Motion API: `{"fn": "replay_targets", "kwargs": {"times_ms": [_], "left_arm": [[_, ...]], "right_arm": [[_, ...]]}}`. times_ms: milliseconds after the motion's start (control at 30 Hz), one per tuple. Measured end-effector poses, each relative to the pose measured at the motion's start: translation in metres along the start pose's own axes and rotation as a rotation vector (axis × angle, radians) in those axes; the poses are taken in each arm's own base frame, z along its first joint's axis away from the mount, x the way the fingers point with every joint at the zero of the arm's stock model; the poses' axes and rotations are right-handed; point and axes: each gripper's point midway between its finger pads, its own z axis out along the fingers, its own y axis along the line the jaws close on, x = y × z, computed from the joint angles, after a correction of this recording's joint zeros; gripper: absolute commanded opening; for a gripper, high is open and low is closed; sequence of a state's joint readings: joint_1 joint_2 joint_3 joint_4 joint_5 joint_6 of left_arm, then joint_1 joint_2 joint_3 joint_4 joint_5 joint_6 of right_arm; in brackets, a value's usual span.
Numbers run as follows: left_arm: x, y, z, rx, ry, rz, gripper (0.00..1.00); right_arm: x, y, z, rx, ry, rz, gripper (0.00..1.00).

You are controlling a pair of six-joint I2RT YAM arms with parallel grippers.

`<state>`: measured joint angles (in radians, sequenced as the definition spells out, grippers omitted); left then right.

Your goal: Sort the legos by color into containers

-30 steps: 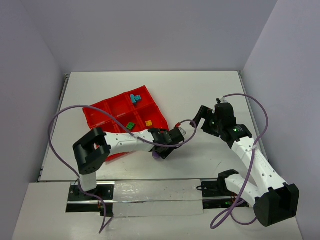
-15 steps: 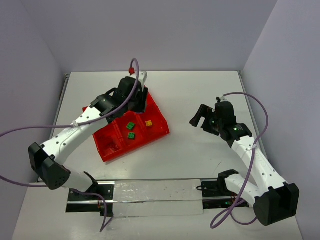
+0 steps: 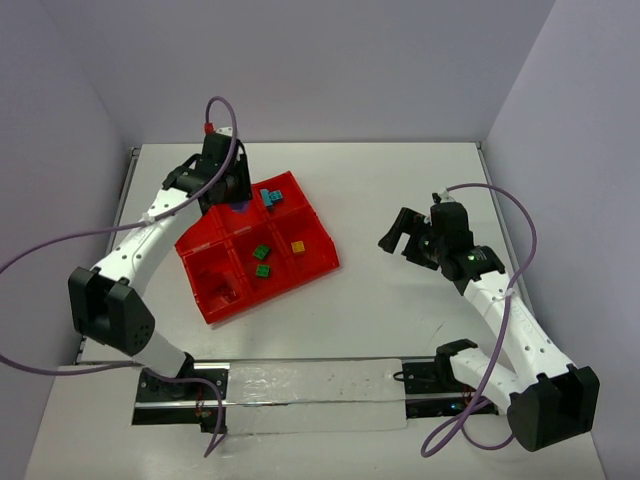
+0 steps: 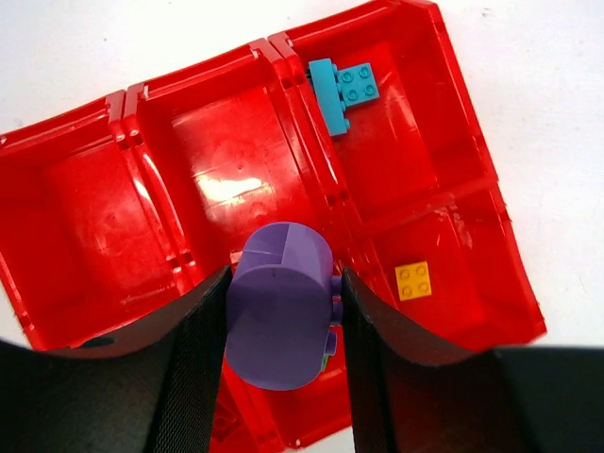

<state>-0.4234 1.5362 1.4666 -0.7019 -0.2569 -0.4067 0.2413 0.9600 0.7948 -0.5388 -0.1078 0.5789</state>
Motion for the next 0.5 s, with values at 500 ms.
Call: {"fn": "replay_targets", "kwargs": {"times_ms": [500], "left_arm": [[0.018, 0.010, 0.062, -0.077, 0.092, -0.066, 0.00]], "right_arm": [[0.000, 0.002, 0.000, -0.013, 0.004, 0.000, 1.00]]}}
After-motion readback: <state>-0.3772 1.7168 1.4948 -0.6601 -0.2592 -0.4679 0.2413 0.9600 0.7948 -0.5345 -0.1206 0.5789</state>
